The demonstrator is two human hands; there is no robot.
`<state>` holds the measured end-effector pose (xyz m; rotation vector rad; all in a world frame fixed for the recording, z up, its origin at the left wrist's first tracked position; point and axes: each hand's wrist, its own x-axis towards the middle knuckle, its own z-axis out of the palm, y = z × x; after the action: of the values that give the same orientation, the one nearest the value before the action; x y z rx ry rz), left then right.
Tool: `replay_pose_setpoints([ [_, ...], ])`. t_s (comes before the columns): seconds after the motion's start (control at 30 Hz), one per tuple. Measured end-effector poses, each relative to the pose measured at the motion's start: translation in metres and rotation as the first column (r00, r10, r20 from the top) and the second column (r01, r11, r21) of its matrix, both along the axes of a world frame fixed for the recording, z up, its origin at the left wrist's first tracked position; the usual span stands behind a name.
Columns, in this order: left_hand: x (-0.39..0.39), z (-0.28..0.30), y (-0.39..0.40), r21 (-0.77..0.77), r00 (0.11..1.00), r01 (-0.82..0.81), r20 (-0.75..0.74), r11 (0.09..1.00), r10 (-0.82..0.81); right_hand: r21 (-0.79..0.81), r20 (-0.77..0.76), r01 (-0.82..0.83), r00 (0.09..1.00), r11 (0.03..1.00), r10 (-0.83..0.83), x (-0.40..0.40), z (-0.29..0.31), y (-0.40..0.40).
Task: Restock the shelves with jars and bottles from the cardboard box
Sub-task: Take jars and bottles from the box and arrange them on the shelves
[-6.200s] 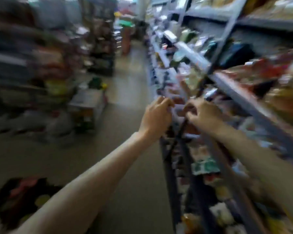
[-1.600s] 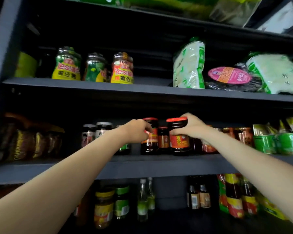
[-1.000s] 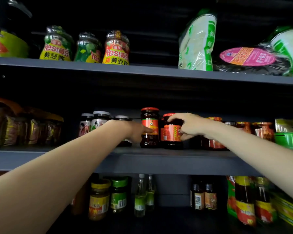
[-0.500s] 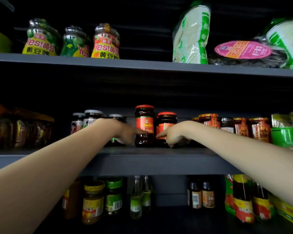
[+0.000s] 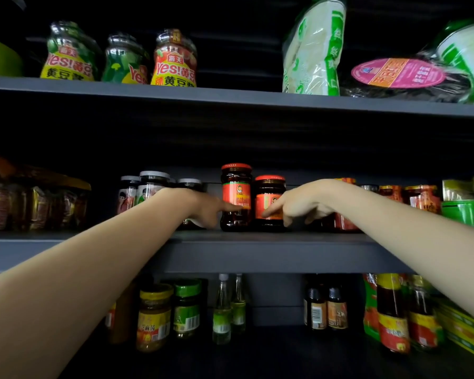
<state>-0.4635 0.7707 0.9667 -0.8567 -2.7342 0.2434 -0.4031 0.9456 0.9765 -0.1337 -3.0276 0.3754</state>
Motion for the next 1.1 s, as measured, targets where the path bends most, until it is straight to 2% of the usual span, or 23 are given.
replay_pose_setpoints([
  [0.23, 0.002, -0.001, 0.002, -0.012, 1.000, -0.010, -0.012, 1.000, 0.010, 0.032, 0.036, 0.035, 0.999, 0.999, -0.036, -0.004, -0.003, -0.005],
  [0.3, 0.004, 0.003, -0.001, 0.019, 0.998, 0.016, -0.063, 1.000, -0.015, 0.011, -0.052, 0.028, 0.998, 1.000, -0.027, 0.004, -0.001, -0.004],
  [0.37, 0.010, 0.008, -0.009, 0.117, 0.984, 0.073, -0.173, 0.990, -0.052, -0.080, -0.254, -0.037, 0.967, 0.996, 0.015, 0.017, 0.000, -0.009],
  [0.47, 0.035, 0.006, -0.033, 0.295, 0.884, 0.258, -0.457, 0.920, -0.101, -0.207, -0.569, -0.286, 0.813, 0.936, 0.123, 0.037, -0.002, -0.043],
  [0.53, 0.059, -0.005, -0.057, 0.395, 0.749, 0.453, -0.655, 0.800, -0.100, -0.201, -0.705, -0.471, 0.678, 0.859, 0.207, 0.045, -0.009, -0.085],
  [0.6, 0.086, -0.025, -0.100, 0.462, 0.624, 0.594, -0.781, 0.659, -0.015, -0.202, -0.798, -0.655, 0.541, 0.728, 0.265, 0.055, -0.023, -0.142],
  [0.67, 0.110, -0.053, -0.157, 0.536, 0.565, 0.646, -0.814, 0.543, 0.131, -0.208, -0.847, -0.812, 0.428, 0.546, 0.314, 0.069, -0.045, -0.207],
  [0.77, 0.142, -0.119, -0.264, 0.692, 0.579, 0.574, -0.721, 0.438, 0.381, -0.264, -0.839, -0.939, 0.337, 0.222, 0.428, 0.085, -0.103, -0.319],
  [0.83, 0.169, -0.179, -0.343, 0.808, 0.604, 0.436, -0.589, 0.397, 0.537, -0.380, -0.773, -0.924, 0.341, 0.040, 0.535, 0.094, -0.158, -0.402],
  [0.87, 0.187, -0.215, -0.385, 0.864, 0.604, 0.335, -0.503, 0.375, 0.619, -0.464, -0.709, -0.886, 0.365, -0.010, 0.603, 0.100, -0.189, -0.446],
  [0.9, 0.207, -0.252, -0.424, 0.913, 0.596, 0.221, -0.404, 0.342, 0.694, -0.551, -0.624, -0.834, 0.393, -0.024, 0.676, 0.106, -0.221, -0.489],
  [0.97, 0.259, -0.333, -0.501, 0.973, 0.540, -0.037, -0.173, 0.228, 0.824, -0.668, -0.405, -0.744, 0.395, 0.028, 0.825, 0.125, -0.288, -0.575],
  [1.03, 0.320, -0.412, -0.566, 0.964, 0.411, -0.256, 0.048, 0.064, 0.911, -0.718, -0.157, -0.686, 0.318, 0.113, 0.935, 0.153, -0.354, -0.653],
  [1.1, 0.382, -0.476, -0.616, 0.910, 0.244, -0.391, 0.250, -0.141, 0.937, -0.703, 0.067, -0.690, 0.180, 0.175, 0.981, 0.186, -0.418, -0.718],
])
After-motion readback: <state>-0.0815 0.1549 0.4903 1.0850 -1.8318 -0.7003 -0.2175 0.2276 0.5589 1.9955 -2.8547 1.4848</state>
